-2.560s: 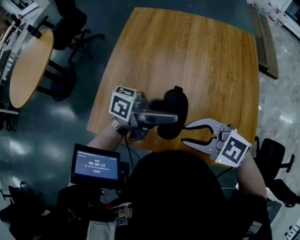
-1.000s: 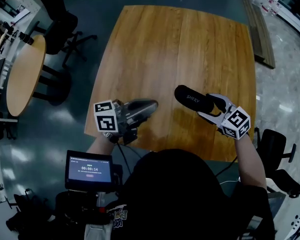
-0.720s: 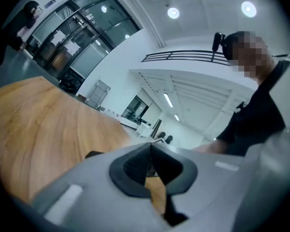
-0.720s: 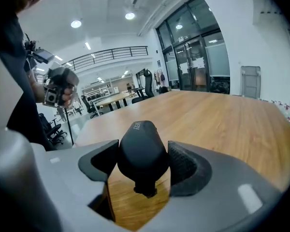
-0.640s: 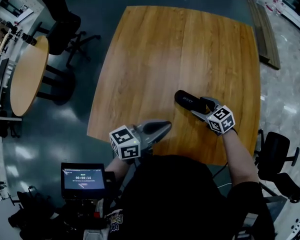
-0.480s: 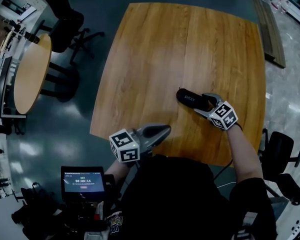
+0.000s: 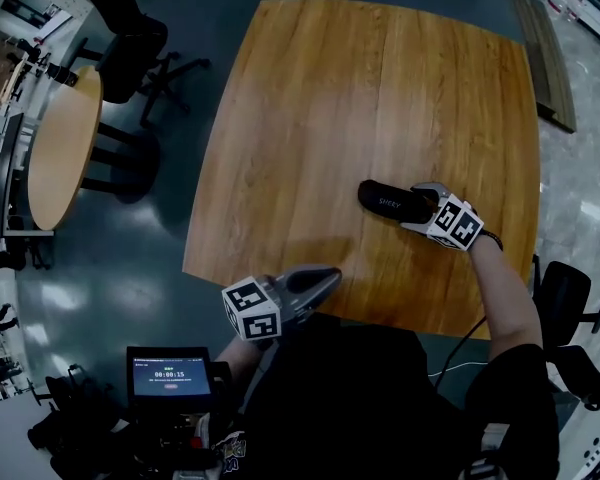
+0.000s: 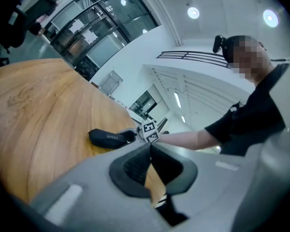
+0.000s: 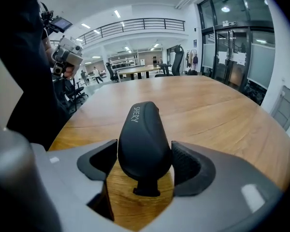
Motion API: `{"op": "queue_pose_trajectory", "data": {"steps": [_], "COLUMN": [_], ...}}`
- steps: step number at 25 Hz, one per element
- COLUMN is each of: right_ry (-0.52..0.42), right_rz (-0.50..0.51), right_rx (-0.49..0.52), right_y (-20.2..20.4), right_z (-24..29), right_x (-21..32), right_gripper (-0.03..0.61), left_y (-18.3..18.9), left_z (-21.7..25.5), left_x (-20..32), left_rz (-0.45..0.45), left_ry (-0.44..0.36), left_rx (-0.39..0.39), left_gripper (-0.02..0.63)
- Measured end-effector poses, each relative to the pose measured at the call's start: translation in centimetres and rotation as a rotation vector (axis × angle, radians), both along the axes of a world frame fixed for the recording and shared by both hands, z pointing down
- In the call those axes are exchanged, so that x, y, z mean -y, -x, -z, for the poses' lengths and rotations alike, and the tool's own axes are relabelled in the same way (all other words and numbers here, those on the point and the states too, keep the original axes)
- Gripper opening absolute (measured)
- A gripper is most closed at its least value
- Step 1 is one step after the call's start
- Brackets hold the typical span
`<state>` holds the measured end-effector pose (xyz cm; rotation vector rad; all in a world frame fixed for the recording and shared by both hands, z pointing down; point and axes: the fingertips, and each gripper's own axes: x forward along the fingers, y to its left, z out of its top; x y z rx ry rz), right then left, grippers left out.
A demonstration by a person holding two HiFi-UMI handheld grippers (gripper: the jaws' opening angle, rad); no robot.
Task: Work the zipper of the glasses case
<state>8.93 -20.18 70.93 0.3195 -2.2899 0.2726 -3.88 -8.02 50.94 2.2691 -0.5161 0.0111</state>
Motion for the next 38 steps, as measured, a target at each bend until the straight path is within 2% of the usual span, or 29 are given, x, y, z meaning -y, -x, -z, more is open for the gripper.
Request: {"op": "queue_pose_trajectory", "data": {"steps": [4, 6, 8, 9, 10, 11, 12, 14, 16, 19, 26, 33, 38], "right_ry": [0.0, -0.018, -0.066, -0.105, -0.146, -0.182, -0.211, -0.247, -0.251, -0.248, -0.237, -0.24, -0.204], "right_rz": [-0.055, -0.129, -0.254, -0.348, -0.462, -0.579, -0.679, -0.813, -0.884, -0.903, -0.792, -0.722, -0.682], "right_rx": [0.0, 0.031, 0.093, 0.149, 0.229, 0.329, 0.436, 0.613, 0.714, 0.732, 0.802, 0.781, 0.784], "right_y": [-0.9, -1.9, -3.1, -3.9, -4.7, -5.2, -5.3, -4.2, -2.0, 1.8, 5.9, 3.0, 0.9], "right_z": [1.0, 2.4, 5.3, 7.4, 10.0, 12.9, 15.7, 20.0, 22.4, 24.2, 28.1, 27.2, 26.4], "right_x": [-0.4, -0.7, -0.8, -0.7, -0.7, -1.0, -1.7, -4.1, -7.4, -11.8, -17.5, -26.7, -32.8], "right_gripper": [0.359, 0.36, 0.358, 0.307, 0.22, 0.089, 0.006, 0.006, 0.006, 0.006, 0.006, 0.006, 0.006], "left_y": [0.4, 0.8, 1.3, 1.5, 1.6, 1.7, 1.7, 1.7, 1.5, 0.2, -2.7, -6.9, -9.3], "left_z": [0.1, 0.6, 0.5, 0.4, 0.4, 0.5, 0.7, 1.0, 1.2, 1.3, 4.3, 5.1, 4.4], "left_x": [0.1, 0.1, -0.1, -0.2, -0.2, -0.1, -0.1, -0.2, -1.1, -2.7, -6.1, -14.3, -20.4], "left_rz": [-0.028, -0.036, -0.049, -0.061, -0.076, -0.094, -0.111, -0.137, -0.147, -0.157, -0.091, -0.017, 0.02], "left_ry": [-0.014, -0.004, -0.019, -0.035, -0.051, -0.067, -0.084, -0.112, -0.118, -0.119, -0.205, -0.247, -0.226], "left_rx": [-0.034, -0.048, -0.066, -0.069, -0.068, -0.068, -0.07, -0.074, -0.071, -0.059, -0.056, -0.048, -0.024], "left_gripper": [0.002, 0.002, 0.002, 0.002, 0.002, 0.002, 0.002, 0.002, 0.002, 0.002, 0.002, 0.002, 0.002]}}
